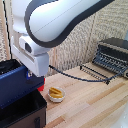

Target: Please shift your gripper toward the book. Carefully hold the book with your gripper. Gently transport the book using your gripper to the caddy's front section. Safely let the book go into the caddy's front area.

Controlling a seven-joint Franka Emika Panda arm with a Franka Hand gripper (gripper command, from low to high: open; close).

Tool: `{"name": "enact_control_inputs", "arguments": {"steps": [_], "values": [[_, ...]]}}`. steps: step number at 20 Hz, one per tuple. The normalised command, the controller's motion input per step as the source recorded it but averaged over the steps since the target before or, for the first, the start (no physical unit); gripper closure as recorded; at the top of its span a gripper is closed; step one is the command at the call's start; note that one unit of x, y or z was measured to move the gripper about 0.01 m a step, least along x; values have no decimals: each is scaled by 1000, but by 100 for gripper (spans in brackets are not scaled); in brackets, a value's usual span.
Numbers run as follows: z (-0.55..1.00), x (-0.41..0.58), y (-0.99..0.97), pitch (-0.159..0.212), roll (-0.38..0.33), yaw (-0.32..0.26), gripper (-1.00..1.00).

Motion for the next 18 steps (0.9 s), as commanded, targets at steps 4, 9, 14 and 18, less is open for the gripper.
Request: {"name": "enact_control_inputs", "arguments": {"steps": [4,9,14,18], "values": [[299,0,724,0,0,-136,100],[249,0,728,7,0,-123,100],[72,-10,711,57,-6,-111,100],[-19,74,361,51,-58,-119,-100]]}}
